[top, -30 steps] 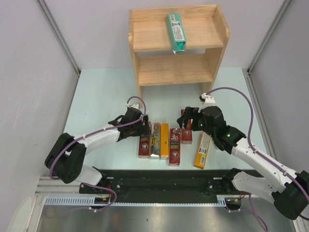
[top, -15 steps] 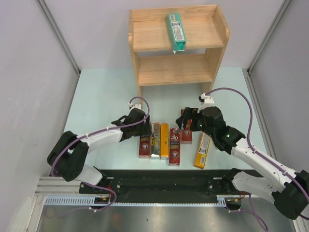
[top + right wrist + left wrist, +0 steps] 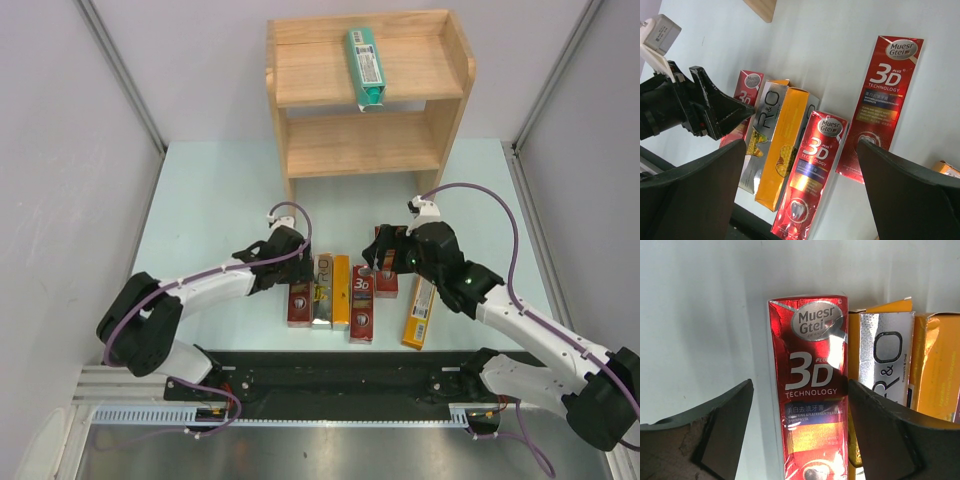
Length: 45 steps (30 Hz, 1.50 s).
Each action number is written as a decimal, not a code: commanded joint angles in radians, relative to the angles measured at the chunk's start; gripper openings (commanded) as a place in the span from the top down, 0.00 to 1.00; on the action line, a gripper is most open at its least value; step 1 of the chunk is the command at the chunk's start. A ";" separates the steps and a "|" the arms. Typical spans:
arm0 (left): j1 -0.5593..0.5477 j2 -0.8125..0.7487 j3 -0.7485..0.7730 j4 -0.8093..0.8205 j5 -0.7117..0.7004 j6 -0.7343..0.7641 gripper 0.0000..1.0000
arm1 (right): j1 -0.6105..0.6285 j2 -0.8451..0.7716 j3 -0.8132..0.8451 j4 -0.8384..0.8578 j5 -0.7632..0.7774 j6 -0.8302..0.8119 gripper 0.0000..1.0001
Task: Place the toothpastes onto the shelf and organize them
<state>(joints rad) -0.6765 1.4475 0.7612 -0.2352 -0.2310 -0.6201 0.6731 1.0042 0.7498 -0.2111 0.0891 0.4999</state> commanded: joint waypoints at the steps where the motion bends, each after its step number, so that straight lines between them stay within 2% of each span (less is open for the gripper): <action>1: -0.009 0.034 0.039 -0.018 -0.042 0.002 0.19 | 0.006 -0.004 -0.001 0.026 0.006 -0.012 0.01; 8: -0.020 0.080 0.064 -0.009 -0.045 0.017 0.20 | 0.006 0.001 -0.001 0.024 0.008 -0.020 0.01; 14: -0.040 0.178 0.148 -0.076 -0.100 0.022 0.21 | 0.011 0.020 -0.003 0.030 -0.012 -0.023 0.00; 16: -0.055 0.204 0.167 -0.107 -0.120 0.023 0.25 | 0.014 0.027 -0.003 0.029 -0.012 -0.026 0.00; 18: -0.066 0.228 0.190 -0.121 -0.149 0.026 0.35 | 0.019 0.028 -0.001 0.027 -0.011 -0.027 0.00; 22: -0.080 0.226 0.202 -0.139 -0.162 0.025 0.43 | 0.026 0.028 -0.003 0.026 -0.011 -0.032 0.00; 28: -0.080 0.163 0.193 -0.150 -0.175 0.036 0.46 | 0.037 0.034 -0.001 0.032 -0.014 -0.035 0.00; 37: -0.077 0.157 0.187 -0.204 -0.234 0.025 0.41 | 0.039 0.092 -0.003 -0.002 0.037 -0.041 0.01; 40: -0.077 0.133 0.178 -0.197 -0.229 0.026 0.30 | -0.028 0.125 -0.003 -0.054 0.099 -0.026 0.01; 41: -0.077 0.111 0.176 -0.197 -0.223 0.033 0.19 | -0.049 0.129 -0.003 -0.069 0.131 -0.023 0.01; 42: -0.077 0.100 0.175 -0.194 -0.220 0.036 0.14 | -0.076 0.132 -0.003 -0.094 0.145 -0.024 0.01; 45: -0.077 0.038 0.165 -0.185 -0.203 0.045 0.04 | -0.188 0.132 -0.004 -0.128 0.196 -0.040 0.00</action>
<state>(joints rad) -0.7506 1.5990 0.9295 -0.4332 -0.4316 -0.5922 0.5869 1.1393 0.7490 -0.2779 0.1677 0.4702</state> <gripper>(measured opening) 0.924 0.994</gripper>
